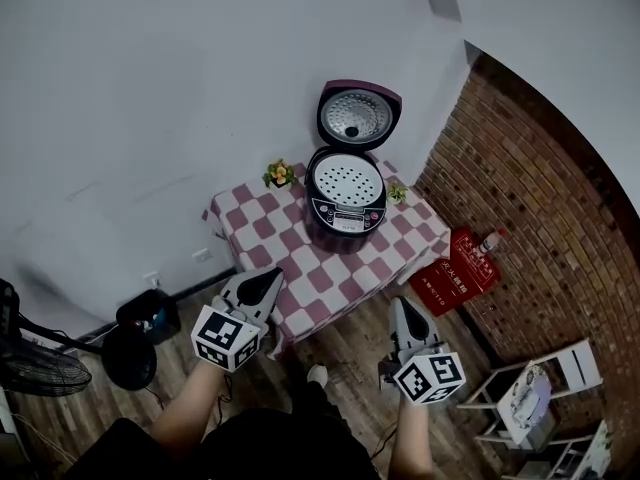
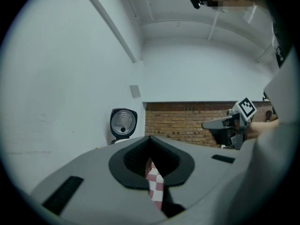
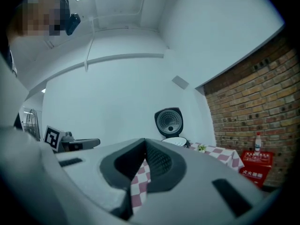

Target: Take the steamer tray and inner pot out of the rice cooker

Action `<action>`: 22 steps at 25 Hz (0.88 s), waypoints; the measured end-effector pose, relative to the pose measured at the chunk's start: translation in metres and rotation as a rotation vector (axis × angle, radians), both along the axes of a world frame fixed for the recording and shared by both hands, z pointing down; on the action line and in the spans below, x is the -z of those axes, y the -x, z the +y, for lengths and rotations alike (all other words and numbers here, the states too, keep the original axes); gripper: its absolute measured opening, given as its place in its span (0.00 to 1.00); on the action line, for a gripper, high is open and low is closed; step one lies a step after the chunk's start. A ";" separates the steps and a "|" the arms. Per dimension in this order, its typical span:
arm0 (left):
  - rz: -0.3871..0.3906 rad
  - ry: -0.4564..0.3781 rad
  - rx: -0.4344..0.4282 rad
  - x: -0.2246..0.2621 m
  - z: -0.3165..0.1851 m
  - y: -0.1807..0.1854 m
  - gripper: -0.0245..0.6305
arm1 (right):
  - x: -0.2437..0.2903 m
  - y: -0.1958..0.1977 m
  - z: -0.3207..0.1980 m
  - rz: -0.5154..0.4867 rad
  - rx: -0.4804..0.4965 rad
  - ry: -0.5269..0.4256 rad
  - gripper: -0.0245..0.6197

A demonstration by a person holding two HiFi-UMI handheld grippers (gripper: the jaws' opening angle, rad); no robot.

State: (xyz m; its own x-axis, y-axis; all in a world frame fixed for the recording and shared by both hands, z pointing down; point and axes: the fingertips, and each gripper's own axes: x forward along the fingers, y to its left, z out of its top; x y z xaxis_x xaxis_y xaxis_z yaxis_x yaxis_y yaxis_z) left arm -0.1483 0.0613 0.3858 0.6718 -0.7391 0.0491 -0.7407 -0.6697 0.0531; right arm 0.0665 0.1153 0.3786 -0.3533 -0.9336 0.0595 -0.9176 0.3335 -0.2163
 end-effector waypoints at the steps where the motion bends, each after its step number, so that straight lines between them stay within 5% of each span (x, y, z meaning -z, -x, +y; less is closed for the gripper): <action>1: -0.002 0.014 0.002 -0.002 -0.008 -0.006 0.04 | -0.003 -0.007 -0.009 -0.006 0.004 0.004 0.04; 7: -0.021 0.109 0.005 -0.013 -0.050 -0.042 0.04 | -0.010 -0.047 -0.061 -0.026 0.039 0.015 0.04; 13: -0.087 0.060 0.043 -0.015 -0.084 -0.075 0.04 | -0.023 -0.080 -0.107 -0.055 0.084 0.031 0.04; 22: -0.080 0.059 0.101 -0.017 -0.127 -0.104 0.04 | -0.036 -0.112 -0.150 -0.057 0.133 0.047 0.04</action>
State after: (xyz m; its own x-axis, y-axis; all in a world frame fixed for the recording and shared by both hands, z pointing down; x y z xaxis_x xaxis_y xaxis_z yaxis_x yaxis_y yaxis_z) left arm -0.0444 -0.0657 0.4026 0.5859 -0.7973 0.1449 -0.8079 -0.5886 0.0283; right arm 0.1786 -0.0352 0.4144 -0.4774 -0.8752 0.0785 -0.8519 0.4391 -0.2855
